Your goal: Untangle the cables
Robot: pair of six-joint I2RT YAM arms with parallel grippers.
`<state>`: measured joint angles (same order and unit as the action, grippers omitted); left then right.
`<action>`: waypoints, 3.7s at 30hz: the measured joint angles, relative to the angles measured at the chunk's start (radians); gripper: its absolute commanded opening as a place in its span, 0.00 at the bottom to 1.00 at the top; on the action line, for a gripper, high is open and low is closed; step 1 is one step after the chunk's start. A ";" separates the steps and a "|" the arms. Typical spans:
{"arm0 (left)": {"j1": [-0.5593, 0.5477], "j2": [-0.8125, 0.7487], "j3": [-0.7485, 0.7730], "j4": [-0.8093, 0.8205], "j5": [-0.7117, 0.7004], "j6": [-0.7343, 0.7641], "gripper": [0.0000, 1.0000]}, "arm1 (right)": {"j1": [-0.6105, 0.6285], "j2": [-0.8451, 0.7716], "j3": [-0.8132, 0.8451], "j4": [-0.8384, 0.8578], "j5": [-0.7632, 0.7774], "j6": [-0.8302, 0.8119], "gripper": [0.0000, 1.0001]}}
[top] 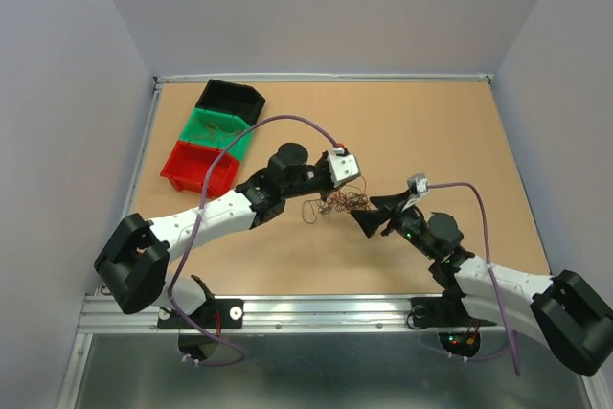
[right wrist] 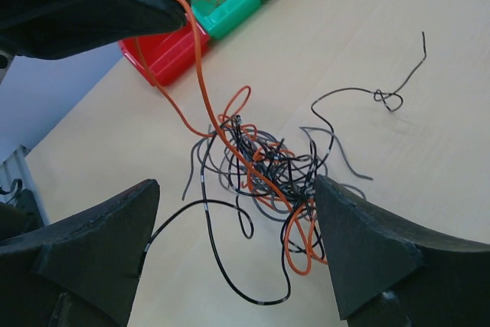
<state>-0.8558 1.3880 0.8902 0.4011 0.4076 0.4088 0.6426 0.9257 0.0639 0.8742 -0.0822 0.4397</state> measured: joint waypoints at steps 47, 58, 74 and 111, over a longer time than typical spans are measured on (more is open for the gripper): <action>0.021 -0.288 -0.168 0.124 -0.197 -0.163 0.00 | 0.000 0.286 -0.003 0.418 0.018 -0.009 0.95; -0.022 -0.230 -0.141 0.091 -0.184 -0.137 0.00 | 0.003 0.293 0.043 0.420 0.063 -0.138 0.85; -0.022 -0.273 -0.135 0.061 -0.206 -0.149 0.00 | 0.086 0.709 0.321 0.420 0.077 -0.212 0.69; 0.306 -0.436 -0.270 0.324 -0.731 -0.451 0.00 | 0.090 -0.319 -0.011 0.184 0.800 -0.066 0.29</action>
<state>-0.5495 0.9516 0.6197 0.7250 -0.3233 -0.0425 0.7322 0.6064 0.0528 1.0580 0.7181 0.3733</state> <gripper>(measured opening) 0.025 0.123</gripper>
